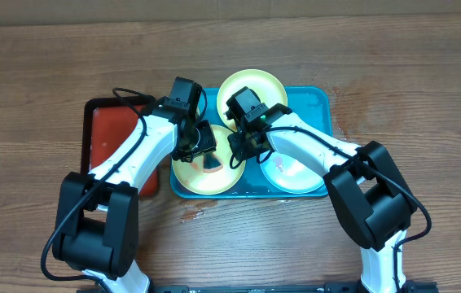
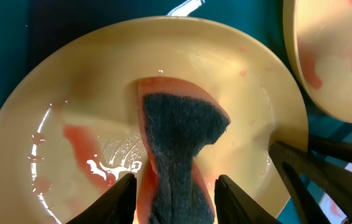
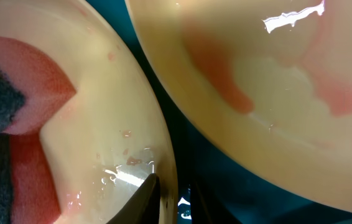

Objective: Clean dirty plates on tray and stack at the side

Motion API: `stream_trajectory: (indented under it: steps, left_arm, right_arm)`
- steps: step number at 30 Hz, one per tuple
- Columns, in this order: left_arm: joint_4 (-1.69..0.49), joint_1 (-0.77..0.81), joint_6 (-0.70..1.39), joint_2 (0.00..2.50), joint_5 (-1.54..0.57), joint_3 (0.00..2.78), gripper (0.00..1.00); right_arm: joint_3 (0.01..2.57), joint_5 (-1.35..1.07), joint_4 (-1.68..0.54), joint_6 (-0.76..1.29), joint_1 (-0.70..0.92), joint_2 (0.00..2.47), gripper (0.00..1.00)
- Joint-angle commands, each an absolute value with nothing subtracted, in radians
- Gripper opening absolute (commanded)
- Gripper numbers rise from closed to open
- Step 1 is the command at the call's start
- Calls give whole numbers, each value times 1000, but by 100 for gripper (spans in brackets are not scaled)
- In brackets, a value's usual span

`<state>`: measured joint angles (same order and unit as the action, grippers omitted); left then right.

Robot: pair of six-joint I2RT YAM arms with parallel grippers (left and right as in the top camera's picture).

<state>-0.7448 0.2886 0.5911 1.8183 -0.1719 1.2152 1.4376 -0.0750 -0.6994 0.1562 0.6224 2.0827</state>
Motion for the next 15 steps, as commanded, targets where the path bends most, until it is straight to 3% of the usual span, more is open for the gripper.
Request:
stream_trajectory:
  steps: [1, 8, 13, 15]
  left_arm:
    - [-737, 301, 632, 1845, -149, 1205, 42]
    - [-728, 326, 636, 1895, -153, 1205, 39]
    - [-728, 326, 632, 1898, -151, 1205, 18]
    - [-728, 326, 632, 1898, -133, 1205, 14]
  right_arm:
    - [1427, -72, -696, 160, 620, 2090, 19]
    - [1427, -72, -697, 160, 620, 2090, 19]
    - [1427, -72, -696, 160, 620, 2090, 19]
    - [1427, -72, -696, 160, 620, 2090, 19]
